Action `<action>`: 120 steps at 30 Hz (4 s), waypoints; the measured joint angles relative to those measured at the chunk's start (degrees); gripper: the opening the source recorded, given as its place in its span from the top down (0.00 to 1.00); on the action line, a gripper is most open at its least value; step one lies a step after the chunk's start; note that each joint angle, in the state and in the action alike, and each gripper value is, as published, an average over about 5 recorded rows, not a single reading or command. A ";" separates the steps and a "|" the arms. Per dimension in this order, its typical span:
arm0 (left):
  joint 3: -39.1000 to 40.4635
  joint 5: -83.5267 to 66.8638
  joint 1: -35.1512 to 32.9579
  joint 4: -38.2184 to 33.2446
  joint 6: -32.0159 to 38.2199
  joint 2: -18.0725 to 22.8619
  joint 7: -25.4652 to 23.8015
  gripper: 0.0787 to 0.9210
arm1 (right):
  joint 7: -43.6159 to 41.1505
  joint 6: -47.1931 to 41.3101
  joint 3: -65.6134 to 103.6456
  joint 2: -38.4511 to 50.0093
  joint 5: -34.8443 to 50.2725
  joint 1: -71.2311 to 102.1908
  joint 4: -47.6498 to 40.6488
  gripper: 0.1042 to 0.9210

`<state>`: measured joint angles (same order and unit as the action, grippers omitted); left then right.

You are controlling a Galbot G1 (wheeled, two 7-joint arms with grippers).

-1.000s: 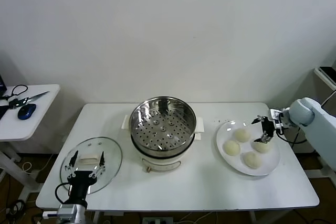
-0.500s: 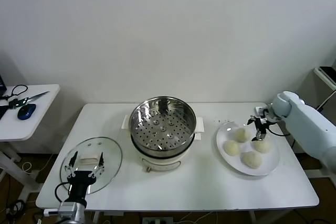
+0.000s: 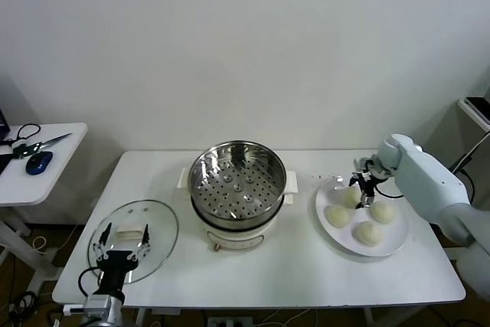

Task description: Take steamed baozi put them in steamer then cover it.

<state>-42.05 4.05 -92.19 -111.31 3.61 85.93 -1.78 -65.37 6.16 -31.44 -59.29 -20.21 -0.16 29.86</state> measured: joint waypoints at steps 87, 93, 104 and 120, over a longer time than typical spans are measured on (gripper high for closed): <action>0.55 -2.72 -3.77 -2.80 -2.84 0.57 0.77 0.12 | 2.60 30.65 -28.74 -29.77 -15.68 -18.67 15.09 0.21; 0.55 -2.67 -4.09 -2.95 -2.78 0.71 0.82 0.12 | 2.27 30.48 -28.24 -29.10 -15.52 -18.91 15.80 0.12; 0.87 -2.06 -4.95 -3.91 -2.75 0.86 0.96 0.12 | 0.86 28.31 -27.33 -22.76 -10.42 -22.82 23.30 0.12; 0.88 -2.40 -6.35 -5.88 -2.22 1.11 1.02 0.12 | 3.55 -2.42 -42.20 4.59 25.01 -34.12 40.66 0.12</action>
<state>-41.17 1.64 -98.54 -117.20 1.39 87.04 -0.76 -61.82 3.75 -73.64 -54.70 4.80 -34.28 70.52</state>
